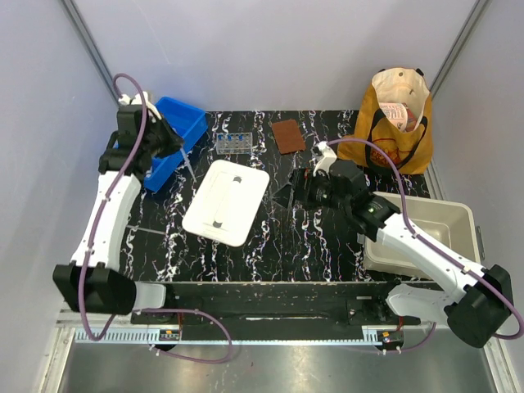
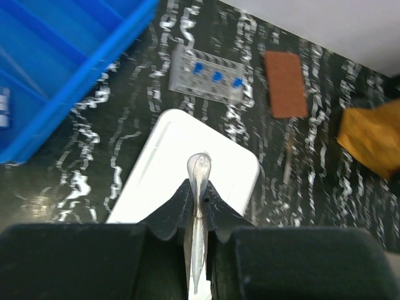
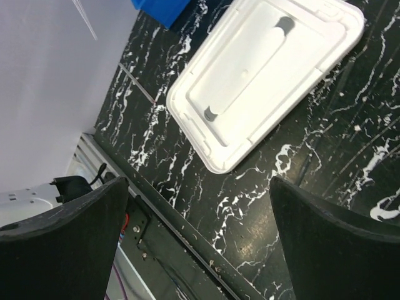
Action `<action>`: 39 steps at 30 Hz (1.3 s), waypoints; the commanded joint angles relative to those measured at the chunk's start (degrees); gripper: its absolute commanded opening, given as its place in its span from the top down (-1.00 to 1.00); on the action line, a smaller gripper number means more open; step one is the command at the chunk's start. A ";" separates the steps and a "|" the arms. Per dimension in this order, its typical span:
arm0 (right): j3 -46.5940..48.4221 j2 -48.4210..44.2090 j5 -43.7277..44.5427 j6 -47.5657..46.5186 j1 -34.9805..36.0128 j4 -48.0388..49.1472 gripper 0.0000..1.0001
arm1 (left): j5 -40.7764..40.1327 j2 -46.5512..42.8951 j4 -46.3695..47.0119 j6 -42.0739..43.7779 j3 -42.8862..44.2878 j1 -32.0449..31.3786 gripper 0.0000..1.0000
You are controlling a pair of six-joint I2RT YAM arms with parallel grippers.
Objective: Organize the chemistry lab equipment
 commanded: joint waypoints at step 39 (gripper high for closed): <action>0.71 0.02 5.82 -9.92 0.34 -0.80 -0.99 | -16.00 49.49 5.83 3.34 37.14 18.80 0.66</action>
